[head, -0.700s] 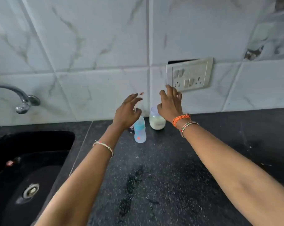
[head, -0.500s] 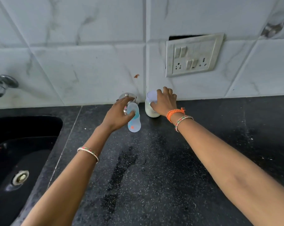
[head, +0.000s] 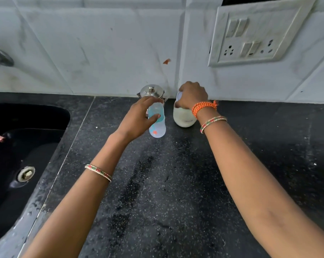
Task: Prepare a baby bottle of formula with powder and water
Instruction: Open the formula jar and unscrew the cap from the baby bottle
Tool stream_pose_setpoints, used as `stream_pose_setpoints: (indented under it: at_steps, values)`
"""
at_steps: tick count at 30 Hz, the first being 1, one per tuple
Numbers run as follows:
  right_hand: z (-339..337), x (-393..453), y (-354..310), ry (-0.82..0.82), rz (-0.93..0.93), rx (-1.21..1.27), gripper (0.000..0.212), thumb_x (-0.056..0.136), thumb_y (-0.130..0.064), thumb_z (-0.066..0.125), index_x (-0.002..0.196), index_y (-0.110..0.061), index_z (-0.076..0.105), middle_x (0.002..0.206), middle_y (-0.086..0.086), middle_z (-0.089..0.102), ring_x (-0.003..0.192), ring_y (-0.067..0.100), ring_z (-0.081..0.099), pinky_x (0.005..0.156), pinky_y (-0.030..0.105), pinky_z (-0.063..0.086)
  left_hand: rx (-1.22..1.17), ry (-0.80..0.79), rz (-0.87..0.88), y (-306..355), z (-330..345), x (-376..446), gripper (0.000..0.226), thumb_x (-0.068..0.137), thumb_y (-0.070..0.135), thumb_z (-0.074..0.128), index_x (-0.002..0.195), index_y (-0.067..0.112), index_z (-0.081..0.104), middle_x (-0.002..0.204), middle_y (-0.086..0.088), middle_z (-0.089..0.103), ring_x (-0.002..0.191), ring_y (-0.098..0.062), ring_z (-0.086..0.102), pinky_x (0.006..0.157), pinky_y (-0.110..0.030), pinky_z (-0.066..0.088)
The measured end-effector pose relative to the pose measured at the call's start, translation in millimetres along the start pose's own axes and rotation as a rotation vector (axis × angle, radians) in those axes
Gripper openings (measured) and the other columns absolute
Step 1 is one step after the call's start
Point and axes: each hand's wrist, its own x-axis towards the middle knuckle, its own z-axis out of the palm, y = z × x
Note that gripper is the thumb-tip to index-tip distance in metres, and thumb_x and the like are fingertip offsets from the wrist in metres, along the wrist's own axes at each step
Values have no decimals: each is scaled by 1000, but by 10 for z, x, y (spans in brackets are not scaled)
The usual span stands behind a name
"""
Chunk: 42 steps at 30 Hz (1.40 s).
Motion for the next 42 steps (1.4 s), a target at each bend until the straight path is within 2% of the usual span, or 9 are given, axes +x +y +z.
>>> stream_pose_setpoints:
  at_steps: [4, 14, 17, 20, 27, 29, 35, 39, 42]
  values:
    - [-21, -429, -85, -3, 7, -21, 50, 73, -26, 77, 115, -6, 58, 115, 16, 61, 105, 34, 59, 84, 36, 49, 47, 0, -33, 84, -21, -15, 41, 82, 14, 65, 122, 20, 57, 129, -3, 56, 113, -20, 54, 91, -31, 45]
    - [-36, -1476, -268, -142, -63, -61, 55, 76, -29, 76, 121, -8, 53, 121, 15, 55, 111, 35, 56, 79, 37, 48, 140, 54, -125, 254, -152, -621, 42, 75, 21, 73, 115, 20, 61, 115, -7, 59, 101, -26, 57, 85, -39, 49]
    - [-9, -1624, -338, -186, -105, -126, 49, 81, -24, 70, 123, -8, 50, 124, 16, 53, 114, 35, 54, 84, 40, 49, 162, 65, -109, 261, -155, -787, 49, 79, 21, 70, 125, 19, 54, 126, -6, 52, 114, -25, 51, 91, -34, 43]
    - [-11, -1699, -369, -204, -130, -203, 47, 83, -20, 67, 124, -7, 50, 125, 15, 53, 116, 35, 53, 86, 40, 49, 192, 22, -83, 274, -127, -888, 68, 80, 23, 71, 140, 17, 39, 143, -7, 41, 131, -27, 37, 105, -39, 34]
    - [-60, -1718, -284, -171, -172, -275, 67, 70, -49, 76, 120, -12, 52, 119, 10, 58, 108, 30, 58, 74, 34, 43, 141, 9, -102, 268, -24, -927, 76, 82, 24, 70, 145, 23, 28, 148, -5, 37, 132, -25, 41, 103, -42, 40]
    - [-29, -1714, -261, -176, -180, -277, 69, 69, -50, 77, 121, -13, 52, 120, 10, 58, 108, 31, 57, 75, 35, 43, 148, 15, -121, 294, 11, -921, 79, 82, 26, 70, 146, 23, 25, 149, -6, 33, 133, -27, 39, 103, -46, 42]
    - [2, -1678, -193, -211, -183, -223, 83, 63, -54, 78, 129, -19, 41, 126, 13, 51, 117, 36, 46, 85, 42, 44, 151, 36, -116, 351, 218, -1122, 94, 79, 25, 72, 150, 21, 10, 157, -10, 12, 142, -33, 22, 109, -49, 31]
    - [-30, -1607, -159, -228, -199, -245, 89, 60, -61, 76, 129, -19, 40, 124, 13, 51, 115, 35, 49, 85, 42, 44, 268, 168, -144, 437, 316, -1225, 102, 79, 38, 68, 150, 20, -3, 158, -17, -6, 146, -34, -2, 116, -46, 7]
    - [15, -1588, -143, -227, -194, -244, 89, 62, -62, 74, 131, -18, 38, 126, 15, 50, 116, 36, 48, 87, 43, 44, 139, 381, -73, 576, 563, -1525, 86, 79, 37, 61, 147, 23, 10, 153, -13, 19, 143, -24, 11, 117, -38, 10]
